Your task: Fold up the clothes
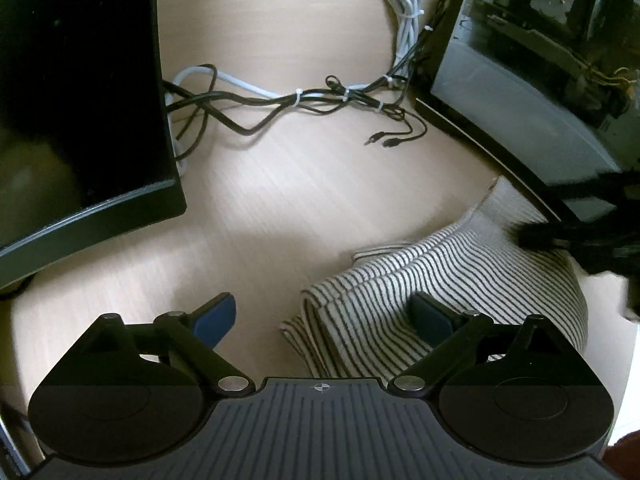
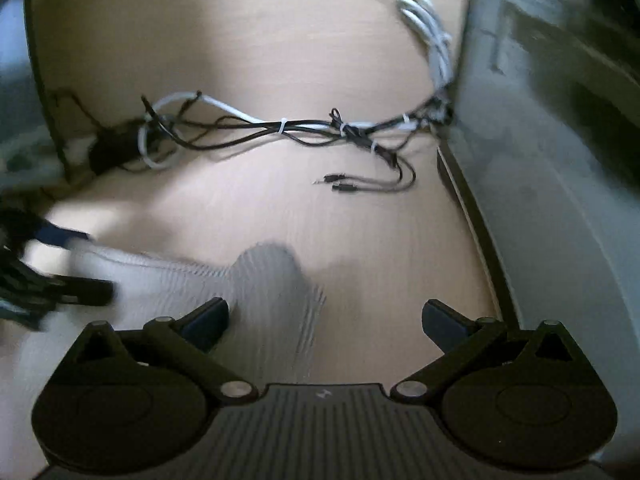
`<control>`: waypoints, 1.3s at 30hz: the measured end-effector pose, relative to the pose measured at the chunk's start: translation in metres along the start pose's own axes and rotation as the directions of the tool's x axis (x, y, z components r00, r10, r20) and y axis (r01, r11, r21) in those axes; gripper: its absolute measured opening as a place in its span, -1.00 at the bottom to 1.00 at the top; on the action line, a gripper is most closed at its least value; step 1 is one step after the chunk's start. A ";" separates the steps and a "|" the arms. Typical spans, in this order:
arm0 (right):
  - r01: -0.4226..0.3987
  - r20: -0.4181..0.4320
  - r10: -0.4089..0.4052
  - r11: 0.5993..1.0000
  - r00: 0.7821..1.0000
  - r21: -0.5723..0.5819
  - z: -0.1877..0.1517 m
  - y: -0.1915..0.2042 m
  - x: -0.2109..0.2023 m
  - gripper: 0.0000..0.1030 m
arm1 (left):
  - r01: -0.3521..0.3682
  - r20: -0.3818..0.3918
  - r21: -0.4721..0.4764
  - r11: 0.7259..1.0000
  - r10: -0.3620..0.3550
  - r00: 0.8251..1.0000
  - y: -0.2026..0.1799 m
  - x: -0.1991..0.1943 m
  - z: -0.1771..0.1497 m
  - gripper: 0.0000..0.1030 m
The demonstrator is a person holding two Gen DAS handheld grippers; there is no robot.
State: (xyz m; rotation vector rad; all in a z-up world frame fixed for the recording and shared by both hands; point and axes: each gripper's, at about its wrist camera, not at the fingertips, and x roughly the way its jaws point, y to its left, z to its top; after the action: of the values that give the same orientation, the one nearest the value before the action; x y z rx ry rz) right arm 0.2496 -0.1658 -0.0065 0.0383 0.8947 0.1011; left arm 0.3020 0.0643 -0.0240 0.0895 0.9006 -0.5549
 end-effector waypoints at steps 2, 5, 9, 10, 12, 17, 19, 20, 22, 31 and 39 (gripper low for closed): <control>-0.069 -0.039 0.074 0.992 0.997 0.103 -0.009 -0.007 -0.019 1.00 | 0.001 0.004 -0.002 1.000 -0.001 1.000 0.000 0.000 0.001 0.91; -0.166 -0.139 0.216 0.938 0.966 0.305 -0.036 -0.018 -0.037 1.00 | 0.002 0.012 -0.002 1.000 -0.002 1.000 0.000 -0.002 -0.001 0.91; -0.202 -0.223 0.354 0.838 0.909 0.507 -0.066 -0.018 -0.019 1.00 | 0.007 0.017 -0.020 1.000 -0.007 1.000 0.003 -0.004 -0.004 0.91; -0.201 -0.228 0.371 0.818 0.900 0.538 -0.071 -0.017 -0.014 1.00 | 0.007 0.018 -0.025 1.000 -0.007 1.000 0.003 -0.005 -0.004 0.91; -0.207 -0.220 0.400 0.782 0.890 0.587 -0.076 -0.013 -0.003 0.99 | 0.007 0.021 -0.030 1.000 -0.006 1.000 0.004 -0.006 -0.005 0.91; -0.264 -0.166 0.475 0.708 0.864 0.655 -0.075 -0.004 0.019 0.56 | 0.007 0.021 -0.053 0.999 -0.006 1.000 0.007 -0.006 -0.006 0.91; -0.283 -0.158 0.489 0.706 0.858 0.650 -0.070 -0.006 0.022 0.46 | 0.011 0.015 -0.068 0.998 -0.010 1.000 0.009 -0.007 -0.007 0.91; -0.283 -0.158 0.483 0.714 0.861 0.640 -0.065 -0.010 0.024 0.43 | 0.018 0.012 -0.073 0.997 -0.017 1.000 0.010 -0.008 -0.008 0.91; -0.272 -0.146 0.440 0.748 0.886 0.606 -0.053 -0.019 0.027 0.40 | 0.032 0.004 -0.081 0.996 -0.032 0.999 0.009 -0.010 -0.009 0.89; -0.166 -0.043 0.185 0.943 0.982 0.290 0.015 -0.008 0.044 0.41 | 0.321 -0.050 -0.049 0.946 -0.324 0.945 -0.061 -0.016 -0.038 0.88; -0.159 0.032 0.157 0.985 0.987 0.073 0.007 0.000 0.011 1.00 | 0.457 0.114 -0.064 0.887 -0.448 0.887 -0.041 -0.079 -0.039 0.96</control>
State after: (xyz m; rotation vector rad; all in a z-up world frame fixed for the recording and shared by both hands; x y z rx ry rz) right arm 0.2617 -0.1646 -0.0109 0.1811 0.8682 0.2148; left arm 0.2150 0.0742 0.0182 -0.2355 0.8526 -0.9462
